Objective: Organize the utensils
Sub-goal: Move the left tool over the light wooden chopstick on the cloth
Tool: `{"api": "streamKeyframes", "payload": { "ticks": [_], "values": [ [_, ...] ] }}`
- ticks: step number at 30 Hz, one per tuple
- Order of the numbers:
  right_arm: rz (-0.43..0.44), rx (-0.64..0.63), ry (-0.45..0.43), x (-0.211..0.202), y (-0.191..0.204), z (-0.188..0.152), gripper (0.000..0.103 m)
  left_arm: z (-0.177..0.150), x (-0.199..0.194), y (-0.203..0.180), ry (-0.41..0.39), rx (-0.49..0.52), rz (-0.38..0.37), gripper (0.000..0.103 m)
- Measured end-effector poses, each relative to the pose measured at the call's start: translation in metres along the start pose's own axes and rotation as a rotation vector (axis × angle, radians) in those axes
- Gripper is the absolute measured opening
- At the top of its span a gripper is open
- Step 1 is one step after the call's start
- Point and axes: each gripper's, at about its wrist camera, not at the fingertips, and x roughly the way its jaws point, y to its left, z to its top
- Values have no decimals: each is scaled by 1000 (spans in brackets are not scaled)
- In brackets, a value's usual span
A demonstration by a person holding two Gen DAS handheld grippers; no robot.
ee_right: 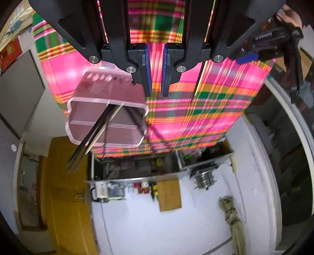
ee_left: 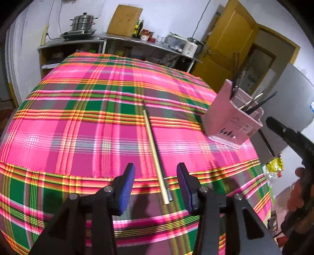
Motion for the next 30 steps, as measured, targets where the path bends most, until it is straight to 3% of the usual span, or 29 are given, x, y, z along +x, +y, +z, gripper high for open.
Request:
{"api": "streamKeyframes", "payload": {
  "ticks": [17,30],
  "values": [
    [59,-39,143,54,22,-33,10,14,69,2,57,68,80,46],
    [73,-43,186,80,27,-37,10,17,74,0,-1,129,170,48]
  ]
}}
